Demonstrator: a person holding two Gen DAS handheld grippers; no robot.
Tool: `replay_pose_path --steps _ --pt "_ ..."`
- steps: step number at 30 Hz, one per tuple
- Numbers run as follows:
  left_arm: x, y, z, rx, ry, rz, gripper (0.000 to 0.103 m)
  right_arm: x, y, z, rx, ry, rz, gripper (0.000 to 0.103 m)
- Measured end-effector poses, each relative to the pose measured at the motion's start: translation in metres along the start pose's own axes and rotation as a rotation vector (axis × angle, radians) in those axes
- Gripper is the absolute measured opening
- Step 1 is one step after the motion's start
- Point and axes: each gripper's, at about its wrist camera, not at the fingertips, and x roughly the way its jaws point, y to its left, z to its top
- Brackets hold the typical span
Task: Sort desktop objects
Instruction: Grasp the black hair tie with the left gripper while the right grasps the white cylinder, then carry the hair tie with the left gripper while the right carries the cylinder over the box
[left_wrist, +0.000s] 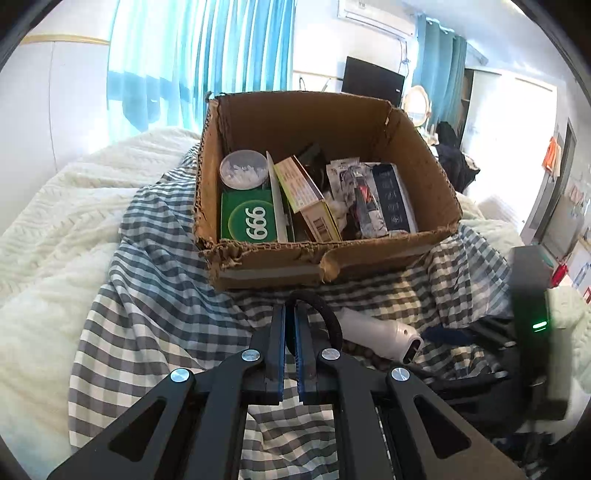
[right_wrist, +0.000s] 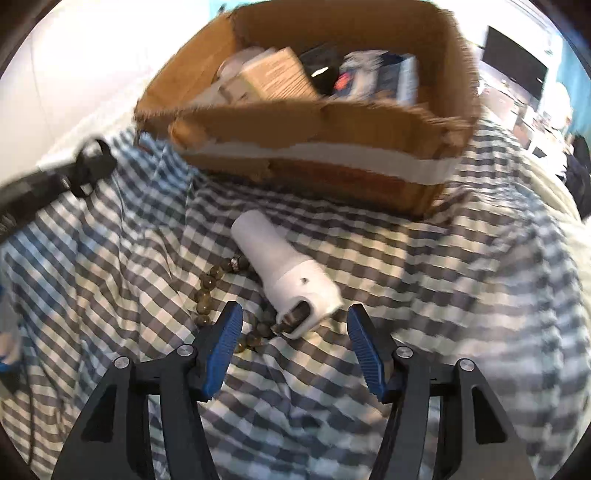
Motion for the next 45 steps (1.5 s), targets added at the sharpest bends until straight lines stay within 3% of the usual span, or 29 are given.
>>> replay_pose_path --steps 2,6,13,22,26,33,45 --pt "0.001 0.001 0.001 -0.001 0.001 0.002 0.004 0.017 0.001 0.008 -0.014 0.014 -0.044 0.061" --pt "0.001 0.004 0.003 -0.004 -0.006 0.014 0.004 0.039 -0.014 0.017 0.087 0.057 -0.024 0.057" --pt "-0.005 0.009 0.015 -0.018 -0.034 0.002 0.004 0.005 -0.009 0.003 0.126 0.033 -0.018 0.056" --pt "-0.032 0.010 0.035 -0.018 -0.102 -0.004 0.004 -0.076 -0.006 0.009 0.199 -0.195 -0.020 0.056" --pt "-0.044 0.009 0.047 -0.005 -0.135 -0.006 0.004 -0.105 0.002 0.015 0.205 -0.328 -0.092 0.056" --pt "-0.060 0.000 0.078 0.031 -0.202 -0.021 0.004 -0.158 -0.004 0.037 0.242 -0.501 -0.113 0.056" --pt "-0.053 -0.022 0.139 0.115 -0.286 -0.056 0.004 -0.199 -0.013 0.089 0.243 -0.624 -0.131 0.056"
